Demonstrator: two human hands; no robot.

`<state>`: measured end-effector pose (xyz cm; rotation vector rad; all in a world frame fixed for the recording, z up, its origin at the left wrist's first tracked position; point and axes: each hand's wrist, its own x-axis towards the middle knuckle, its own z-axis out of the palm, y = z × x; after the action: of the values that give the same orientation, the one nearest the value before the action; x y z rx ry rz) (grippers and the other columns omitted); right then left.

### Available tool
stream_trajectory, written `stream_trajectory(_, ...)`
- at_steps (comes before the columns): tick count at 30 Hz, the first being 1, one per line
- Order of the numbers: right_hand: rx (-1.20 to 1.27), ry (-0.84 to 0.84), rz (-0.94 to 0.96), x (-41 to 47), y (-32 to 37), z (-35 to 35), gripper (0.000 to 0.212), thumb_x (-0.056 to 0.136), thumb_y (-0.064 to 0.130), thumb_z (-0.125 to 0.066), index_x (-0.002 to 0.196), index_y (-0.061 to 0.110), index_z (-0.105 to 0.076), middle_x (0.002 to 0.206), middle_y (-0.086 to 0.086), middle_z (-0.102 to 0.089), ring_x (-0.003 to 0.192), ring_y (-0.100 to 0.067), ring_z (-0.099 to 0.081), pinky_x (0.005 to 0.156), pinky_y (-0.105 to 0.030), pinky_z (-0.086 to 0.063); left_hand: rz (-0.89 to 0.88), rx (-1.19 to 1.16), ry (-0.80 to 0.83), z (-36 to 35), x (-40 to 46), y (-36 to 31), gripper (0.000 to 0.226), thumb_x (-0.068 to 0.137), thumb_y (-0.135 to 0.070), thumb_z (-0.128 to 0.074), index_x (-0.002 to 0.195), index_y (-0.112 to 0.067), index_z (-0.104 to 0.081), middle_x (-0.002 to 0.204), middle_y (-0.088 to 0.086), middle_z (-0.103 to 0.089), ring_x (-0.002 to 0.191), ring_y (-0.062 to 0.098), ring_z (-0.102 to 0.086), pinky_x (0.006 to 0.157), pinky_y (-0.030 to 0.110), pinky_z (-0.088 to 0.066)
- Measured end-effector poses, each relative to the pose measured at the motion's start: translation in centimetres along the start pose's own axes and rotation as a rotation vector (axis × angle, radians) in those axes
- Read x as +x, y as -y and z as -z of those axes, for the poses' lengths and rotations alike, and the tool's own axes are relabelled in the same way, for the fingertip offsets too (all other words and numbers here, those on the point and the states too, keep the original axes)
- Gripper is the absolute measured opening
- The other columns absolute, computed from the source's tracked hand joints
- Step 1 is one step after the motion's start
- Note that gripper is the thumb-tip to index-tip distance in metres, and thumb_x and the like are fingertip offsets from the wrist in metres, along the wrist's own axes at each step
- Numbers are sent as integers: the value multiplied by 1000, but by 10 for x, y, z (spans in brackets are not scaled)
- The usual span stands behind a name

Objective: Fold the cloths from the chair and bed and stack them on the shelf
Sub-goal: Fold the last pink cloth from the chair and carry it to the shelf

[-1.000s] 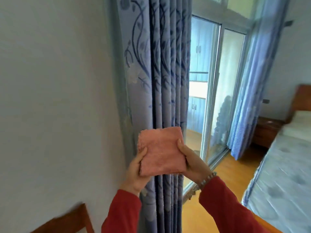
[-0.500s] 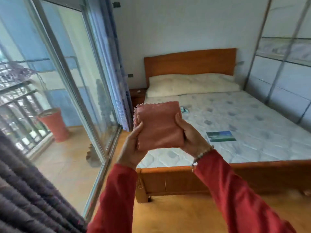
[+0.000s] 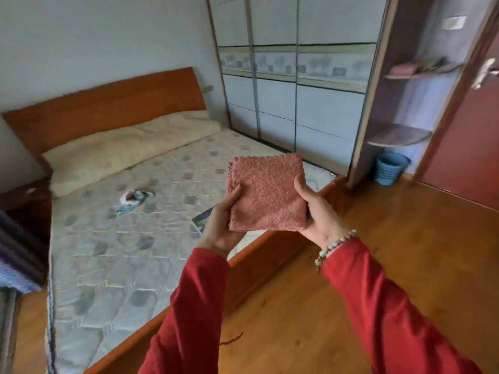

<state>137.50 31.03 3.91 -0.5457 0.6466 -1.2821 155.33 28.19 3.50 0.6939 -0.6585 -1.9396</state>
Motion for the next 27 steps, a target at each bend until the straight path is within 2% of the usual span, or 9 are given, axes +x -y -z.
stream_trajectory(2, 25, -58, 60, 0, 26, 33, 31, 101, 35, -43, 117, 17, -64, 118, -9, -72, 106, -24, -70, 90, -49, -56, 84, 0, 70, -24, 37, 19, 36, 97, -22, -48, 125, -2, -58, 112, 18, -71, 97, 28, -72, 77, 40, -60)
stream_trajectory(4, 45, -121, 120, 1, 49, 63, 30, 103, 34, -42, 118, 20, -64, 119, -8, -72, 107, -24, -70, 90, -51, -56, 158, -16, 138, -47, 72, 38, 32, 97, -21, -48, 116, -3, -67, 111, 17, -72, 97, 27, -72, 76, 41, -60)
stream_trajectory(7, 61, -184, 202, 6, 80, 102, 30, 104, 32, -41, 121, 20, -63, 119, -8, -72, 107, -24, -70, 84, -49, -59, 236, -22, 222, -73, 126, 66, 37, 92, -21, -52, 121, -2, -64, 118, 17, -69, 104, 28, -69, 88, 44, -57)
stream_trajectory(10, 44, -248, 284, 17, 112, 136, 30, 104, 32, -42, 117, 24, -68, 120, -8, -71, 110, -25, -69, 90, -53, -55, 321, -36, 307, -98, 182, 91, 47, 94, -23, -53, 136, -2, -51, 132, 18, -60, 119, 30, -60, 106, 48, -45)
stream_trajectory(13, 45, -281, 335, 32, 148, 167, 32, 105, 32, -41, 116, 27, -71, 124, -9, -69, 113, -27, -67, 89, -54, -56, 394, -59, 364, -128, 238, 110, 41, 94, -22, -52, 131, -4, -55, 122, 16, -67, 109, 27, -67, 101, 46, -49)
stream_trajectory(17, 17, -311, 348, 60, 195, 208, 36, 104, 34, -42, 137, 26, -53, 133, -10, -64, 122, -29, -61, 92, -53, -54, 443, -83, 429, -167, 301, 124, 37, 95, -22, -51, 127, -5, -58, 118, 14, -69, 107, 27, -68, 103, 46, -49)
stream_trajectory(20, -18, -343, 370, 88, 226, 234, 42, 104, 33, -44, 145, 24, -46, 141, -11, -57, 130, -30, -55, 101, -56, -48, 461, -102, 454, -189, 345, 132, 38, 94, -22, -51, 126, -5, -61, 117, 14, -70, 107, 26, -69, 93, 44, -56)
stream_trajectory(22, -6, -372, 381, 102, 243, 251, 43, 104, 33, -45, 145, 24, -46, 142, -11, -57, 130, -31, -54, 102, -57, -47, 465, -110, 467, -201, 371, 139, 35, 95, -22, -48, 118, -4, -68, 114, 14, -71, 104, 26, -70, 86, 42, -58)
stream_trajectory(27, 34, -394, 409, 123, 279, 292, 35, 105, 35, -44, 138, 28, -53, 134, -8, -63, 123, -28, -60, 95, -51, -53, 476, -51, 482, -230, 428, 165, 38, 96, -24, -47, 126, -5, -62, 120, 14, -69, 109, 26, -68, 93, 43, -55)
